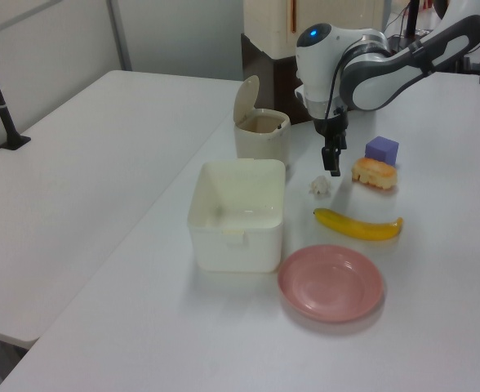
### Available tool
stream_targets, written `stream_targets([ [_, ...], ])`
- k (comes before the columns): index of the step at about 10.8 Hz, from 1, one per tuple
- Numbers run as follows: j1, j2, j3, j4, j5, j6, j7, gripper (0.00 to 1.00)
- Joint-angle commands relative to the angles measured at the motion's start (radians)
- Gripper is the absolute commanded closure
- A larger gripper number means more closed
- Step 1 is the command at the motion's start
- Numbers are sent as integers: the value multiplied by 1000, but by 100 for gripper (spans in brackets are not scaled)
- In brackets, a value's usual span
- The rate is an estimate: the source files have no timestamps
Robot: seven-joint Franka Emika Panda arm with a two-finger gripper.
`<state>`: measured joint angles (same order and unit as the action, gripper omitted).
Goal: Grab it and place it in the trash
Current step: 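Move the gripper down over the white paper ball beside the banana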
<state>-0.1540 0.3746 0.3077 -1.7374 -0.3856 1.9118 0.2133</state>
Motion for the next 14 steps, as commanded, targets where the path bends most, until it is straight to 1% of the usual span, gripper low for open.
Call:
stream_targets([
  [1, 21, 55, -7, 35, -33, 16, -24, 2],
  [3, 24, 87, -7, 50, -59, 50, -19, 3],
  [6, 28, 115, -7, 55, -62, 62, -23, 4],
  [8, 41, 115, -7, 55, -61, 64, -23, 22],
  [9, 39, 115, -5, 55, -58, 66, -17, 66],
  [10, 41, 115, -1, 55, -58, 66, -14, 100],
  [11, 37, 115, 10, 55, -53, 66, 0, 100],
  [14, 39, 115, 11, 52, -52, 107, 26, 100],
])
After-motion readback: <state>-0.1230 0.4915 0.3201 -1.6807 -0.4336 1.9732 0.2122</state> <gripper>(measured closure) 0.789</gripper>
